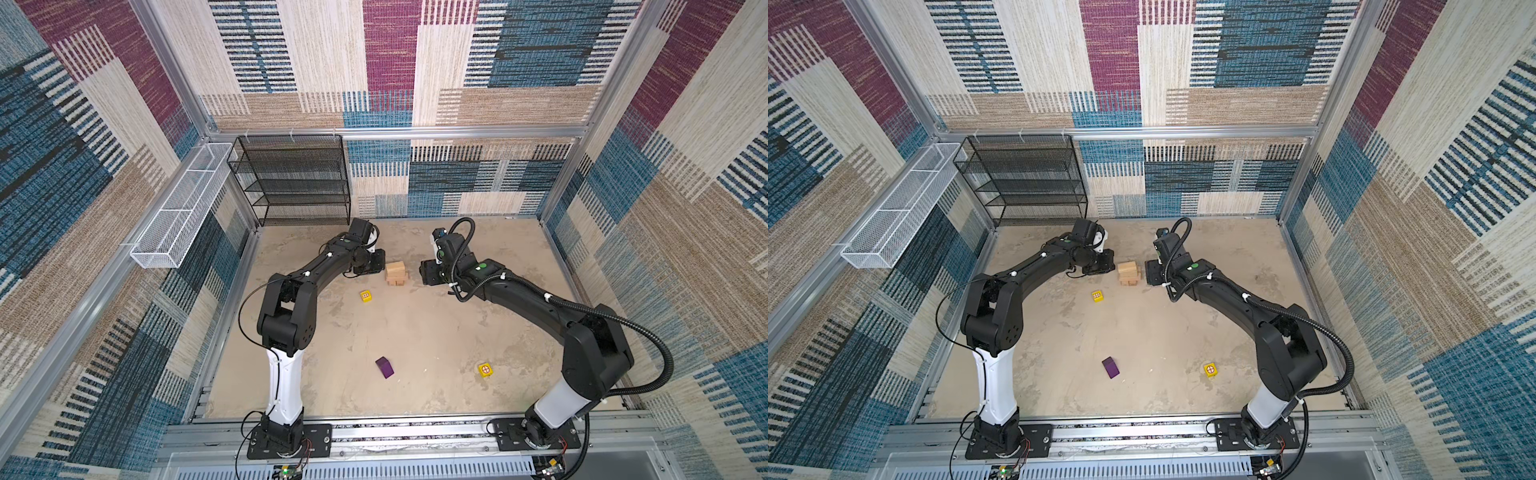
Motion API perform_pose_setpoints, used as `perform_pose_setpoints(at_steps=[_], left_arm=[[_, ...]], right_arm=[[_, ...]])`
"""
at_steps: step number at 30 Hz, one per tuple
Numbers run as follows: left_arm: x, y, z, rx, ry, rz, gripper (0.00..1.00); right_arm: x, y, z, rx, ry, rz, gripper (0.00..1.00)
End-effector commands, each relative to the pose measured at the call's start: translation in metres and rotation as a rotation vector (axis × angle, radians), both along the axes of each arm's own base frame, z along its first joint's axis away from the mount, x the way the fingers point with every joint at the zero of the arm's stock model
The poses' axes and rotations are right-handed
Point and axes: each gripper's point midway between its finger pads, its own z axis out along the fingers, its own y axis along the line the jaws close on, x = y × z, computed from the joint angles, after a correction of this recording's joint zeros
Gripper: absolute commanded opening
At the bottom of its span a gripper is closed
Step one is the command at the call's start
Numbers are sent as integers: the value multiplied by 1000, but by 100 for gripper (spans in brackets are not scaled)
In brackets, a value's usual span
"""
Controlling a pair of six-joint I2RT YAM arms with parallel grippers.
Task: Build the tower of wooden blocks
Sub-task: 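Bring the left gripper beside the stack while the right gripper hovers near it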
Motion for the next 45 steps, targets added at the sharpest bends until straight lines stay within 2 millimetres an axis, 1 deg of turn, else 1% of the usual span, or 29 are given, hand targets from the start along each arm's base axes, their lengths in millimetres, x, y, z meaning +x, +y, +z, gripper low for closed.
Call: perform_pose_setpoints(at_steps=[1, 11, 17, 27, 45], left_arm=[[1, -4, 3, -29, 5, -2, 0], [3, -6, 3, -36, 7, -10, 0], [5, -9, 6, -46, 2, -18, 0], [6, -12, 4, -65, 12, -20, 0], [10, -14, 6, -73, 3, -22, 0]], right_arm=[[3, 3, 4, 15, -15, 4, 71], [5, 3, 3, 17, -7, 0, 71], [5, 3, 0, 12, -1, 0, 71], [7, 3, -3, 5, 10, -2, 71], [8, 9, -8, 15, 32, 15, 71]])
